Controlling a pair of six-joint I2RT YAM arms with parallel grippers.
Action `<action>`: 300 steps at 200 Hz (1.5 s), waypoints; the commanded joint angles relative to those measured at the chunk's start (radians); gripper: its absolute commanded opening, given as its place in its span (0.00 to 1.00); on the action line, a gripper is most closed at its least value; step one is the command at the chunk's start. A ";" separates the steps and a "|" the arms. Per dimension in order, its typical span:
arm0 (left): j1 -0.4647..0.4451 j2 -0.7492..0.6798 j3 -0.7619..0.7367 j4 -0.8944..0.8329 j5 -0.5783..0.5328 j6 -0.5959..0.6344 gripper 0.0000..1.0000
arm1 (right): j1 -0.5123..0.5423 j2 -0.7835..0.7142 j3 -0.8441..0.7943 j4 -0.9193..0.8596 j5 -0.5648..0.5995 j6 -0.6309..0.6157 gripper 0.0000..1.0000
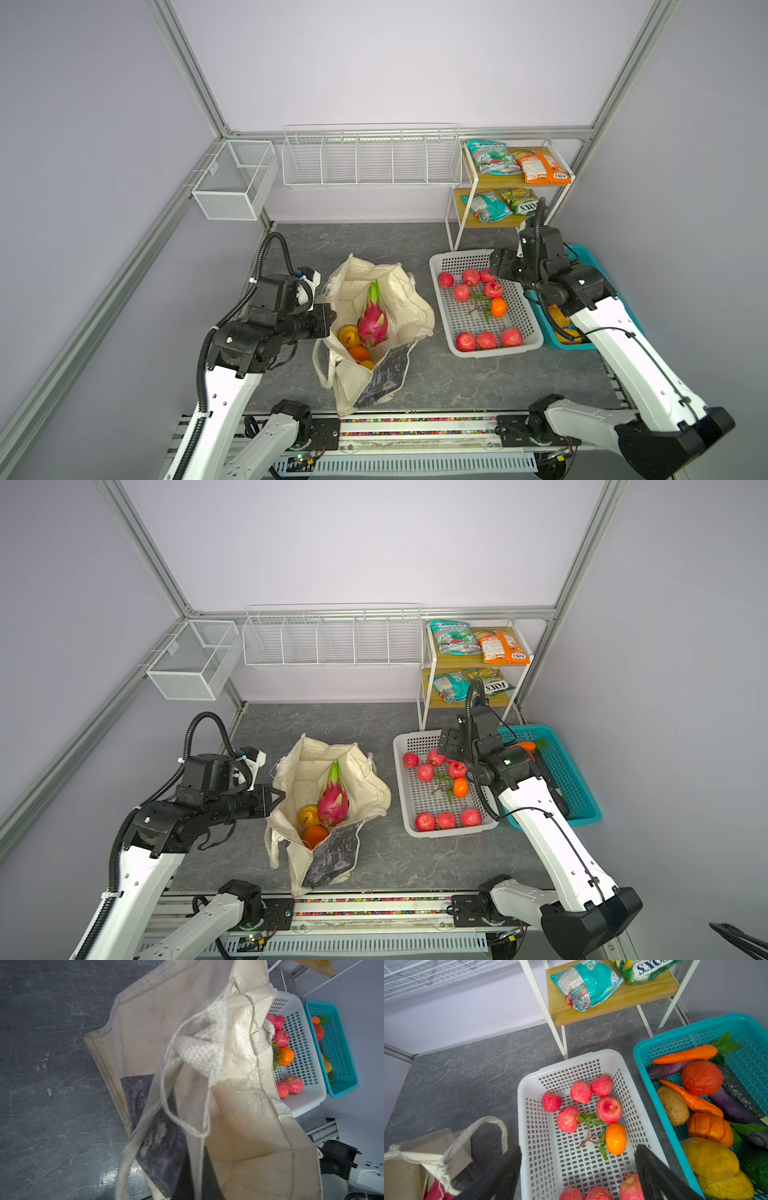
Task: Place the food into the grocery bag and tie it
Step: 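Raise the right gripper out of the tote and move it over the teal basket, then lower the right gripper onto the yellow mango in the teal basket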
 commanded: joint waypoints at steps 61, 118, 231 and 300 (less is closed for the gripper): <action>-0.001 0.035 -0.037 0.079 0.016 0.021 0.00 | -0.384 0.036 -0.079 -0.142 -0.165 -0.001 0.88; -0.001 0.036 -0.043 0.073 0.029 0.039 0.00 | -0.531 0.044 -0.140 -0.187 -0.160 0.048 0.88; -0.001 0.055 -0.040 0.054 0.016 0.017 0.00 | -0.810 0.176 -0.226 -0.084 -0.264 0.087 0.89; -0.001 0.071 -0.018 0.045 -0.013 0.009 0.00 | -0.832 0.287 -0.252 -0.002 -0.299 0.103 0.89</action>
